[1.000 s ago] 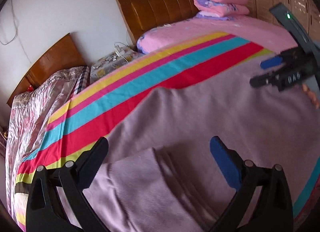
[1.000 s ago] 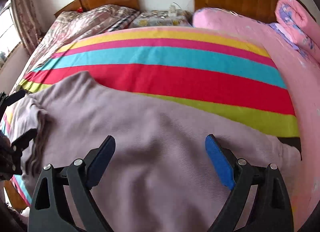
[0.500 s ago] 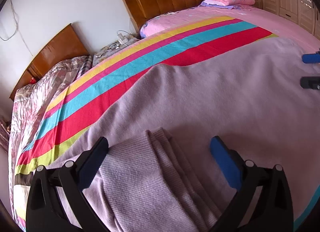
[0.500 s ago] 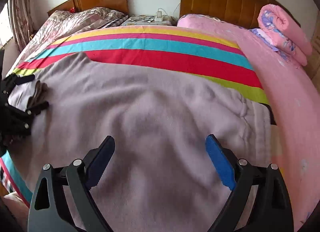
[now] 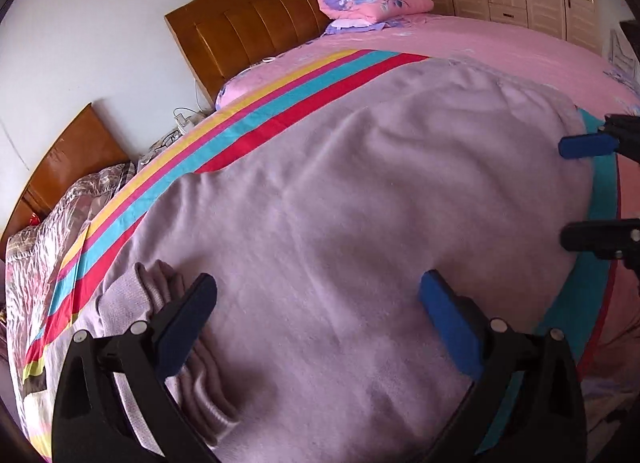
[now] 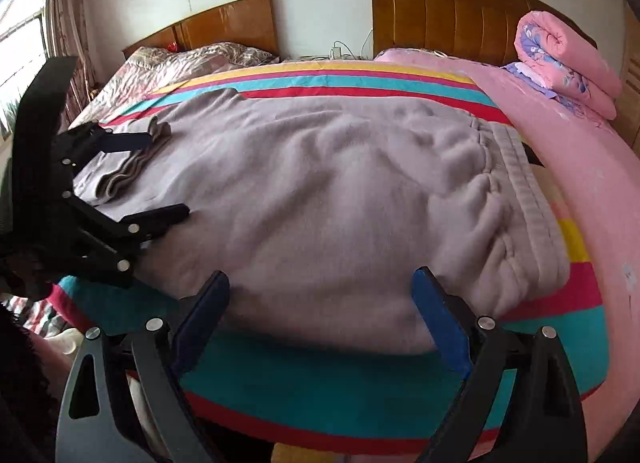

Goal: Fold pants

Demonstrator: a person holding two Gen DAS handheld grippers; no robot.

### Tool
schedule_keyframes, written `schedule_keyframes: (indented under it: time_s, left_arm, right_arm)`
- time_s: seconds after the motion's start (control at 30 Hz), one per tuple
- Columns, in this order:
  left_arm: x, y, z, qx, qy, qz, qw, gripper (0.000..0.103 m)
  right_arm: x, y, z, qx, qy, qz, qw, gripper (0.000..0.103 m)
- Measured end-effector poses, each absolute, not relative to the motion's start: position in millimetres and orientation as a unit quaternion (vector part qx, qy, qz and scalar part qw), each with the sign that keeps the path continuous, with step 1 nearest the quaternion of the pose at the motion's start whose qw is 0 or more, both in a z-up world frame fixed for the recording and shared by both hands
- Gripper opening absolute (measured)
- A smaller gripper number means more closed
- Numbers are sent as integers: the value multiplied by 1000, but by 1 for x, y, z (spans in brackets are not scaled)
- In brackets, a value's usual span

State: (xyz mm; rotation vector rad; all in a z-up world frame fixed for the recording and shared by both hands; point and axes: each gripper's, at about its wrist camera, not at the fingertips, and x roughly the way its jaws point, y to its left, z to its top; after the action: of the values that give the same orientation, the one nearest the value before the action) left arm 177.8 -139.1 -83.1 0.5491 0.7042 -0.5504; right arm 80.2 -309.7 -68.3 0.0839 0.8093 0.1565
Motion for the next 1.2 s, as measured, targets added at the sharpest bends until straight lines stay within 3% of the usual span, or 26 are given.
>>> schedule_keyframes:
  time_s: [0.27,0.37,0.8,0.9,1.0,1.2]
  left_arm:
    - [179,-135,-71,233,332,-260,876,102]
    - [181,-141,-83,248,349,-259,866,102]
    - [193,-130,-89,184,397,-269,858,102]
    - [193,-131,-89,184,401,-267,857,102]
    - [193,-132,-88,191,403,-264,855,102]
    - [194,-133,-88,191,403,-261,856,102]
  right_arm:
    - [45,-405,-67,281,363,-8,888,89]
    - [52,-422,-82,351,362,-14,864,83]
    - [69,-398,-85,359,404,18,841,74]
    - [70,-410,-86,389,382,-19,838,67]
    - [73,-424,-87,411,363,-57,834,66]
    - [82,-402,-83,366,413,-20,834,68]
